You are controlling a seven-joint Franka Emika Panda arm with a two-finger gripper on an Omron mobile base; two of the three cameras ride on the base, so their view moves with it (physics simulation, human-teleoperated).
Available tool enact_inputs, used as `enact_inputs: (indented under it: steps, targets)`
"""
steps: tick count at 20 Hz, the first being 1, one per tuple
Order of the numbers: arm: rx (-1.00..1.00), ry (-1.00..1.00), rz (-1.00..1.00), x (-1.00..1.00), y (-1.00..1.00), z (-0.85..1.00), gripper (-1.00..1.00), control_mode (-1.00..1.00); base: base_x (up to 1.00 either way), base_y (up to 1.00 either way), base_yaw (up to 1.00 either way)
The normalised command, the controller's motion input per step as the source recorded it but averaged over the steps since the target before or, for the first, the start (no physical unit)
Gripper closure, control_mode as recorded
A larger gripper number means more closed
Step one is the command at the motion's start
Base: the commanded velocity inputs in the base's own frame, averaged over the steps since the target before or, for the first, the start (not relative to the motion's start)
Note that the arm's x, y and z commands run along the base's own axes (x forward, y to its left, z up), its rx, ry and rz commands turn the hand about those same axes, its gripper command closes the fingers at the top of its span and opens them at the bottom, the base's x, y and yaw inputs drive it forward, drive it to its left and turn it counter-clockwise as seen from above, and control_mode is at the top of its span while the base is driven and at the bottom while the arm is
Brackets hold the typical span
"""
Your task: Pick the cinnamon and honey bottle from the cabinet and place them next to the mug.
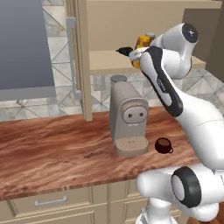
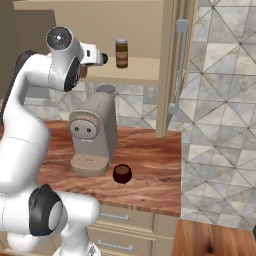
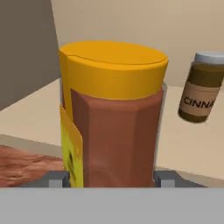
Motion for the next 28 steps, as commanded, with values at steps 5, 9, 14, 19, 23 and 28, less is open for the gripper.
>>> enact_inputs:
  steps: [5,9,14,19,23,28]
  targets:
    - [0.00,-0.06,0.00,-1.00,-0.32,-0.23,1.00,-1.00,0.00,0.00,0.00]
    - [0.00,0.00,0.00,-0.99,-0.46,-0.13,1.00,-1.00,0.00,0.00,0.00]
    - [0.00,0.00,-0.06,-0.66,-0.64,-0.13,1.00,-1.00,0.00,0.00,0.00]
    - [0.00,0.07,-0.14,-0.08,-0.77,-0.12,1.00,-1.00,0.00,0.00,0.00]
    - [-0.01,0.09,-0.10,0.12,-0.51,-0.19,1.00,-1.00,0.00,0.00,0.00]
    - [-0.05,0.13,-0.07,0.05,-0.37,-0.44,1.00,-1.00,0.00,0.00,0.00]
